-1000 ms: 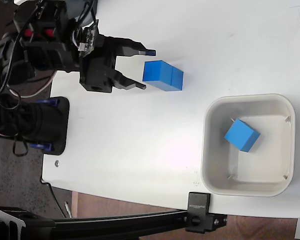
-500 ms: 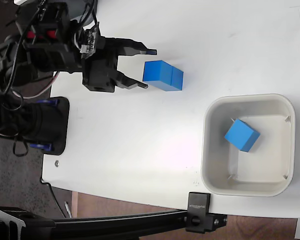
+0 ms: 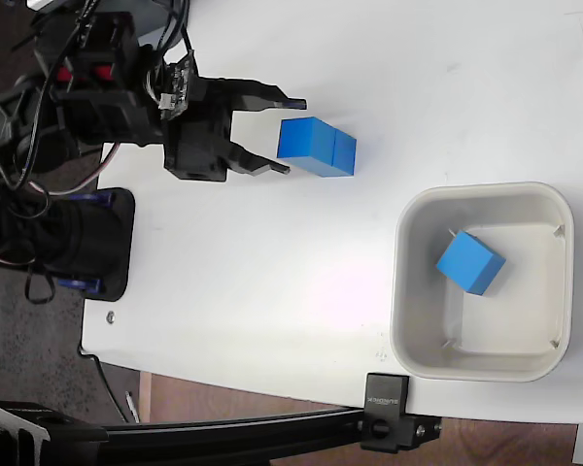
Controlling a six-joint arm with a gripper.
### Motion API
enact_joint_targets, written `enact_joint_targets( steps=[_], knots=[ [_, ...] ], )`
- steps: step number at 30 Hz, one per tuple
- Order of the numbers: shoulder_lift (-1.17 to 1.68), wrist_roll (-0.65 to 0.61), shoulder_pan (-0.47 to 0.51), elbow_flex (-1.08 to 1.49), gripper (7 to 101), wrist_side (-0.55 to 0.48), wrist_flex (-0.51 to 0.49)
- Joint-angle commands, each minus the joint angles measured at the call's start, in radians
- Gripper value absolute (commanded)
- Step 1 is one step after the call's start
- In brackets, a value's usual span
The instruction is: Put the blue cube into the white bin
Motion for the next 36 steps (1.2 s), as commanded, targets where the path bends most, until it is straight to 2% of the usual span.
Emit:
enact_joint_targets(
  steps=[1, 36],
  knots=[
    [0.017, 0.002, -0.015, -0.015, 100.3, 0.0, -0.034],
    [-0.037, 0.003, 0.018, 0.069, 98.7, -0.04, -0.172]
  ],
)
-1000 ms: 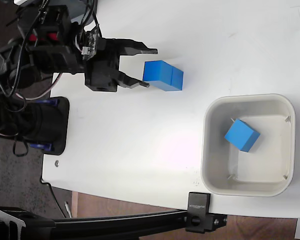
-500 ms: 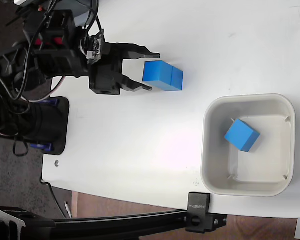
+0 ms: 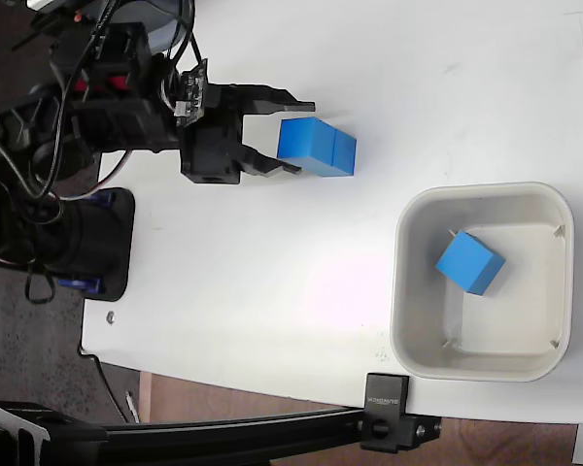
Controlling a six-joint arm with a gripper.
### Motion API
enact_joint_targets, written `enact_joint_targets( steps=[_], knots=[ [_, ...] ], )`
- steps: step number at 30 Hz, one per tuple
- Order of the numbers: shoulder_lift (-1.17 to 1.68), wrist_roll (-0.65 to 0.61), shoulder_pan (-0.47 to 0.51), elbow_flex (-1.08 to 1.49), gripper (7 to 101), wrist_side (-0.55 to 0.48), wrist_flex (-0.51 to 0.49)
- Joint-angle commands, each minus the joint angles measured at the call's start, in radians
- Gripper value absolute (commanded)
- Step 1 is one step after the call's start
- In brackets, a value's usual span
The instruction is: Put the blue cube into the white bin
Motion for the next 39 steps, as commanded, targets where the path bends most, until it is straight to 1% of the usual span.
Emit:
enact_joint_targets(
  steps=[1, 3, 9, 10, 11, 13, 15, 17, 21, 25, 29, 32, 35, 39],
  knots=[
    [0.017, -0.003, 0.009, -0.011, 98.4, -0.008, -0.031],
    [0.017, -0.003, 0.011, -0.006, 95.2, -0.006, -0.034],
    [0.02, -0.003, 0.011, -0.002, 73.7, 0.008, -0.037],
    [0.02, -0.003, 0.009, 0.0, 69.4, 0.012, -0.037],
    [0.02, -0.005, 0.009, 0.0, 62.9, 0.017, -0.034],
    [0.021, -0.003, 0.008, -0.003, 47.6, 0.025, -0.025],
    [0.021, -0.003, 0.006, -0.008, 40.9, 0.029, -0.018],
    [0.023, -0.003, 0.005, -0.014, 38.4, 0.035, -0.008],
    [0.04, -0.006, -0.006, -0.029, 37.4, 0.051, 0.026],
    [0.087, -0.038, 0.0, -0.083, 37.4, 0.057, 0.123],
    [0.112, -0.095, 0.028, -0.187, 37.6, 0.034, 0.232],
    [0.107, -0.14, 0.051, -0.284, 37.9, 0.008, 0.293],
    [0.091, -0.186, 0.092, -0.382, 37.9, -0.038, 0.333],
    [0.057, -0.247, 0.207, -0.471, 37.9, -0.166, 0.331]
  ],
)
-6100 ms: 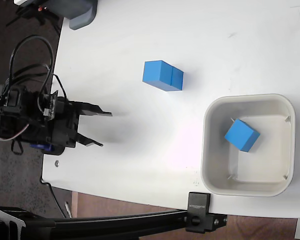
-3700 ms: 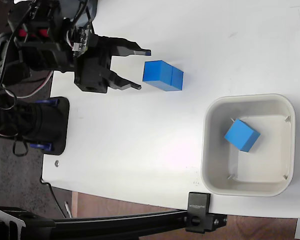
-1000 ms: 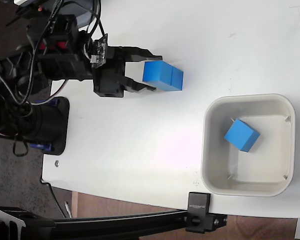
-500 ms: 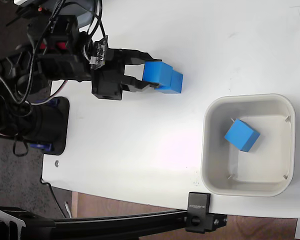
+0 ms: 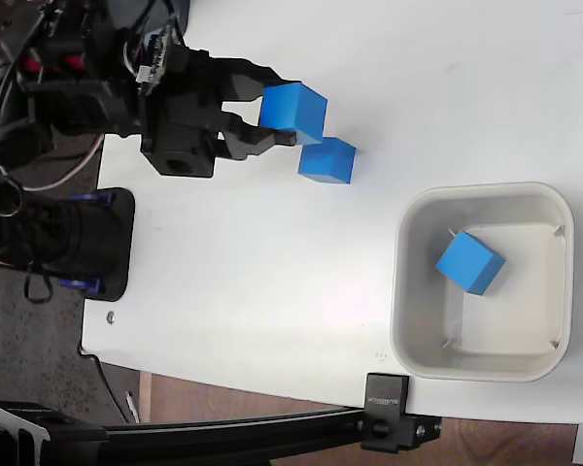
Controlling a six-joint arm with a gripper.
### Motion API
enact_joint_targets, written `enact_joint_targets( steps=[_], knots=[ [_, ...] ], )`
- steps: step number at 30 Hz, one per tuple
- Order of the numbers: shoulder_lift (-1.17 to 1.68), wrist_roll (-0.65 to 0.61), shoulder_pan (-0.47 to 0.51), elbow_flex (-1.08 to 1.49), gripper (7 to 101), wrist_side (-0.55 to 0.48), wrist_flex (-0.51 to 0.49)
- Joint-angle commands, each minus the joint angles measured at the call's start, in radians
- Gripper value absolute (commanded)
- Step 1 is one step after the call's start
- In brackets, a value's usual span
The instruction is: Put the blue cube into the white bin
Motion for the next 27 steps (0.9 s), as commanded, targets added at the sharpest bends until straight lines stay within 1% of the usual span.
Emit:
enact_joint_targets(
  steps=[1, 3, 8, 11, 15, 16, 17, 18, 19, 23, 27],
  knots=[
    [-0.005, -0.049, 0.112, -0.138, 37.9, -0.138, -0.006],
    [-0.031, -0.072, 0.173, -0.172, 37.9, -0.195, -0.02],
    [-0.117, -0.081, 0.342, -0.218, 37.9, -0.368, -0.129],
    [-0.206, -0.092, 0.411, -0.284, 37.6, -0.419, -0.16],
    [-0.316, -0.121, 0.449, -0.414, 38.7, -0.44, -0.14],
    [-0.336, -0.129, 0.454, -0.437, 44.6, -0.442, -0.14],
    [-0.351, -0.135, 0.459, -0.456, 59.7, -0.443, -0.141],
    [-0.362, -0.143, 0.459, -0.468, 77.4, -0.433, -0.143],
    [-0.37, -0.147, 0.459, -0.48, 99.5, -0.428, -0.144],
    [-0.37, -0.155, 0.462, -0.492, 100.3, -0.426, -0.123],
    [-0.318, -0.166, 0.449, -0.448, 100.3, -0.407, -0.087]
  ],
)
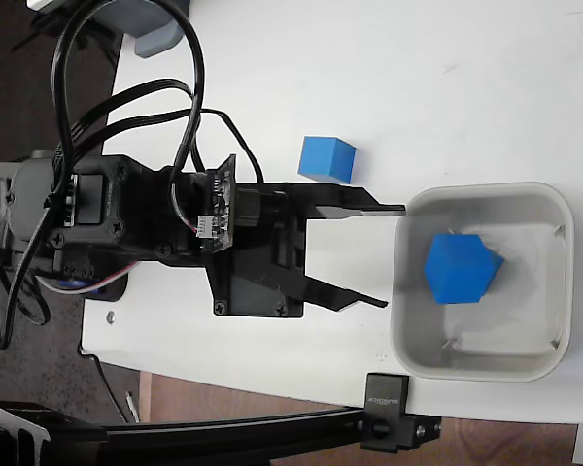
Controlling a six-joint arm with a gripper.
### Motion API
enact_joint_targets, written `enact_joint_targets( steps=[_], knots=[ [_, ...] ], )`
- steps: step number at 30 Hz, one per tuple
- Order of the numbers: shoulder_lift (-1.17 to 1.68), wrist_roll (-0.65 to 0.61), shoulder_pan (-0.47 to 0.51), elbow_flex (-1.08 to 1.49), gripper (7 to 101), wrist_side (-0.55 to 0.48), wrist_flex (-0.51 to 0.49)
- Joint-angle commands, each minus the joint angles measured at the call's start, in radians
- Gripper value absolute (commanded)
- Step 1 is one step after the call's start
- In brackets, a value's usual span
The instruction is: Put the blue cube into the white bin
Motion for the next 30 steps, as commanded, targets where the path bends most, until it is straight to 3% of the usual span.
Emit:
enact_joint_targets(
  steps=[1, 10, 19, 24, 30],
  knots=[
    [0.114, -0.009, -0.009, -0.005, 100.3, 0.021, 0.028],
    [0.543, -0.003, -0.038, 0.485, 100.3, 0.02, 0.055],
    [0.798, -0.038, -0.092, 0.767, 100.3, 0.095, 0.264],
    [1.118, 0.0, -0.095, 1.049, 100.3, 0.114, 0.245],
    [1.302, 0.035, -0.167, 1.192, 100.3, 0.21, 0.311]
  ],
)
